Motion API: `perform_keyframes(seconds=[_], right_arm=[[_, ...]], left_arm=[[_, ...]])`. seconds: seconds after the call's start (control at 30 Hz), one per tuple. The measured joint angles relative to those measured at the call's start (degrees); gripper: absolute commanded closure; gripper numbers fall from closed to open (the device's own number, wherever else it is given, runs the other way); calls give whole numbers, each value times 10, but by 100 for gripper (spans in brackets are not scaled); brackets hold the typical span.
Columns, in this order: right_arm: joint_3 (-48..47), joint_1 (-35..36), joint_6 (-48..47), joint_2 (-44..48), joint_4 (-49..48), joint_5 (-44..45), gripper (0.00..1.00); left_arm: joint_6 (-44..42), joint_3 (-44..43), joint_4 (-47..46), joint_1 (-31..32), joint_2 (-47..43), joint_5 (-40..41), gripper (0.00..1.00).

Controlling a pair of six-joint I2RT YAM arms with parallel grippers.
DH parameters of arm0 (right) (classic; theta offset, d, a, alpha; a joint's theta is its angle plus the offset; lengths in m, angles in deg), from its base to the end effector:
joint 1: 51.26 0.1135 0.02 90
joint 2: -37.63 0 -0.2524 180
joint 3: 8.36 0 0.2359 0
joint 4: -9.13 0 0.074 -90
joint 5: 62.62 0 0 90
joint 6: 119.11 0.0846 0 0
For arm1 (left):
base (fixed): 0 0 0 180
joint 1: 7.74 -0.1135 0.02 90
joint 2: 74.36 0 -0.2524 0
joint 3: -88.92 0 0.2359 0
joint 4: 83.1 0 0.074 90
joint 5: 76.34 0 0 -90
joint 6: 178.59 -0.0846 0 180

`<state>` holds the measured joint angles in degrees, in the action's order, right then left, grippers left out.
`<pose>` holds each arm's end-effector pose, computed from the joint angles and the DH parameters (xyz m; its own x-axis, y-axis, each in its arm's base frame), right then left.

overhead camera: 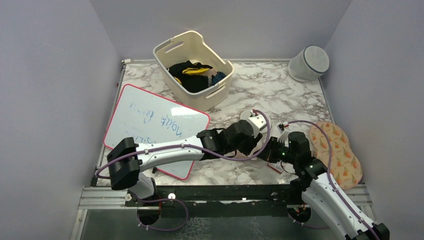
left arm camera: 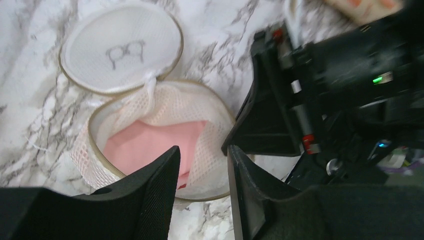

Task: Unzip the laundry bag and remove the bra
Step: Pick up the bra from the laundry bag.

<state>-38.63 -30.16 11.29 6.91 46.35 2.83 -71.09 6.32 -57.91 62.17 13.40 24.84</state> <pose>0.1351 0.0898 0.1483 -0.8453 0.3057 -0.4382 -0.1135 0.6987 0.7064 0.1461 -0.3518 0.2652 -0.4253 0.3040 -0.8525 0.7717 0.6139 -0.1661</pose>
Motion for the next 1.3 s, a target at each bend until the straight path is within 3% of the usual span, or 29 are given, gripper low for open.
perform_keyframes(seconds=[0.5,1.13,1.3], right_arm=[[1,0,19,-15,21,-3,83],[74,0,59,-127,-49,-31,85],[73,0,57,-128,-54,-32,85]], left_arm=[[16,-5,55,0,87,50,72],[79,118,55,9,66,47,74],[90,132,55,11,44,48,66]])
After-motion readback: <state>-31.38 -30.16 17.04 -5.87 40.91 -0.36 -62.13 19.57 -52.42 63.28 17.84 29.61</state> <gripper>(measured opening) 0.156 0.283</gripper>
